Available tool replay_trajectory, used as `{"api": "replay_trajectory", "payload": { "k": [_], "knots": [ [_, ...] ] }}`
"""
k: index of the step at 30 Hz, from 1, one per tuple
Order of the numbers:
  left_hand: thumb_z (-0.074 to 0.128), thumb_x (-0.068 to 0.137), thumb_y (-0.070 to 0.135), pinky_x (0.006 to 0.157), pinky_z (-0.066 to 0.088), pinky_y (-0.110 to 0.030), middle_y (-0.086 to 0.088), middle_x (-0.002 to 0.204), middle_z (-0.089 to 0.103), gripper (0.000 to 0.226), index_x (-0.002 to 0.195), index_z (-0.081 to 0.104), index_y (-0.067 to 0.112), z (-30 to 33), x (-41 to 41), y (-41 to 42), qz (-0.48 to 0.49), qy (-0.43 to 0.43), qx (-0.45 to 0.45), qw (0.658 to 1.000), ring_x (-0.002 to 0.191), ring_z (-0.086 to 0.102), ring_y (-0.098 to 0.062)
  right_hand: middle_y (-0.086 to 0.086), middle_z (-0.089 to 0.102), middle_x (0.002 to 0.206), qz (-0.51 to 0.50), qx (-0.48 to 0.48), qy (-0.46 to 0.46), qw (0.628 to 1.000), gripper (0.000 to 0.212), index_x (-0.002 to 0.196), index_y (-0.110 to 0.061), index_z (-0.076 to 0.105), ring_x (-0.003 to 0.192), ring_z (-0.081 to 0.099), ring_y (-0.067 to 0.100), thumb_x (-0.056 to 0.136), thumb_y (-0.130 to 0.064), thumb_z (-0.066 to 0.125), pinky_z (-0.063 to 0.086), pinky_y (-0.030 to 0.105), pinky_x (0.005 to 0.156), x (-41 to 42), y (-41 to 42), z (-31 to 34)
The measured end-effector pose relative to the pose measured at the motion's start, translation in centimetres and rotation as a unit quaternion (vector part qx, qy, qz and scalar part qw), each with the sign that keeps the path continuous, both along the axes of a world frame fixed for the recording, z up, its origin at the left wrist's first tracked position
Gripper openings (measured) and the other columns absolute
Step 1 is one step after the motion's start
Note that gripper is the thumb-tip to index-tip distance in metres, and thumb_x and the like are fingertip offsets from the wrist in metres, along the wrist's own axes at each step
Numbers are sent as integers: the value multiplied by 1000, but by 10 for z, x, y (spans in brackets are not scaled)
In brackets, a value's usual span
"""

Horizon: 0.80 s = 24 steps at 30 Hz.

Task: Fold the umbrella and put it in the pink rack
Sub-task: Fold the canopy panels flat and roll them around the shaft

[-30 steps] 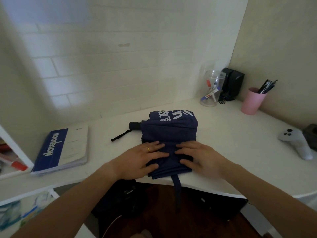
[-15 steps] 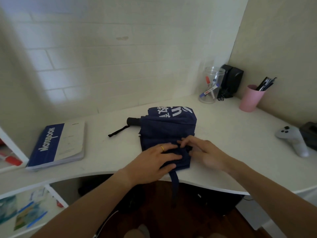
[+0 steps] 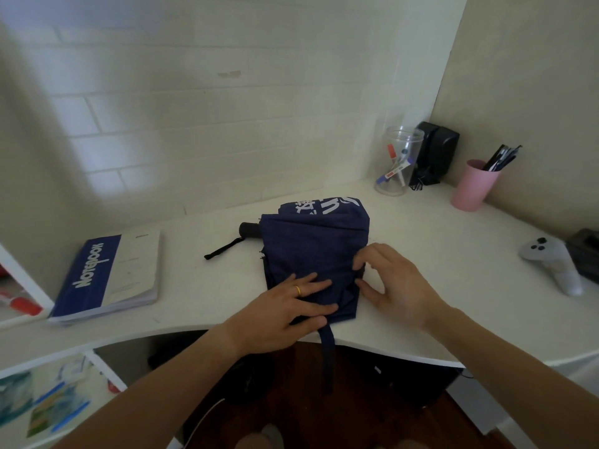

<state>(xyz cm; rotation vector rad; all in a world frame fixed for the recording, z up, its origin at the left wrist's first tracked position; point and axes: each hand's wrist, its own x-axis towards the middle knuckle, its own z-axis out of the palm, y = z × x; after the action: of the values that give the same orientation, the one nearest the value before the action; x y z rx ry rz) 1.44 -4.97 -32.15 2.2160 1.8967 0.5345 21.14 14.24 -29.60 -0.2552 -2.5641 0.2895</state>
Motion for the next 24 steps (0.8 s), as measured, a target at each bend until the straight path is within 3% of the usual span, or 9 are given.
{"api": "replay_trajectory", "payload": {
  "k": [4, 9, 13, 16, 19, 20, 22, 24],
  "knots": [
    [41, 105, 49, 127, 6, -40, 14, 164, 25, 40, 142, 53, 40, 0, -2, -1, 8, -18, 3, 1000, 153, 4, 0, -15, 59, 96, -32, -65, -2, 997, 13, 91, -29, 68, 83, 57, 6, 79, -27, 74, 52, 27, 75, 7, -20, -9],
    [42, 104, 48, 127, 5, -38, 15, 164, 26, 40, 142, 52, 40, -1, 1, 0, 11, -24, 1, 1000, 153, 4, 2, -17, 60, 95, -82, -179, -26, 980, 17, 87, -33, 72, 80, 60, 3, 76, -41, 82, 47, 15, 73, 4, -24, -13],
    [46, 104, 46, 127, 7, -36, 17, 161, 31, 37, 139, 57, 40, -1, 2, 1, 24, -76, 5, 997, 151, 10, 6, -11, 61, 93, -125, -256, -42, 958, 19, 72, -37, 66, 81, 60, 5, 75, -33, 84, 43, 19, 73, 4, -32, -11],
    [50, 103, 44, 127, 8, -35, 17, 158, 37, 33, 132, 64, 38, -1, 1, 1, 29, -125, -1, 992, 149, 15, 7, -11, 59, 92, -166, -219, -51, 960, 20, 69, -35, 63, 81, 58, 4, 75, -34, 82, 42, 22, 73, 6, -34, -6],
    [50, 104, 45, 127, 7, -33, 14, 159, 36, 33, 132, 64, 38, 1, 1, 0, 20, -101, 1, 995, 151, 13, 5, -9, 64, 101, -102, -75, 63, 990, 4, 93, -26, 66, 93, 60, 9, 91, -30, 65, 49, 26, 82, -3, -42, 3],
    [49, 104, 44, 127, 6, -31, 14, 160, 35, 33, 133, 63, 37, 2, 1, 0, 20, -96, 5, 995, 151, 12, 5, -7, 66, 118, -55, -61, 38, 996, 18, 113, -24, 66, 110, 59, 9, 98, -27, 57, 48, 27, 95, -9, -45, 4],
    [50, 104, 43, 125, 4, -26, 14, 161, 33, 33, 134, 63, 36, 2, 2, -2, 12, -90, 5, 996, 151, 11, 5, -7, 41, 157, 4, -32, -114, 993, 44, 150, -25, 43, 146, 32, 7, 106, -30, 38, 26, 28, 120, -17, -45, -7],
    [51, 103, 43, 123, 6, -19, 15, 160, 34, 33, 133, 63, 37, 5, 1, -7, 7, -109, -15, 994, 150, 13, 7, -10, 9, 167, -14, 19, -237, 971, 57, 159, -25, 15, 153, 2, 5, 105, -44, 18, 9, 34, 126, -15, -39, -21]
  ]
}}
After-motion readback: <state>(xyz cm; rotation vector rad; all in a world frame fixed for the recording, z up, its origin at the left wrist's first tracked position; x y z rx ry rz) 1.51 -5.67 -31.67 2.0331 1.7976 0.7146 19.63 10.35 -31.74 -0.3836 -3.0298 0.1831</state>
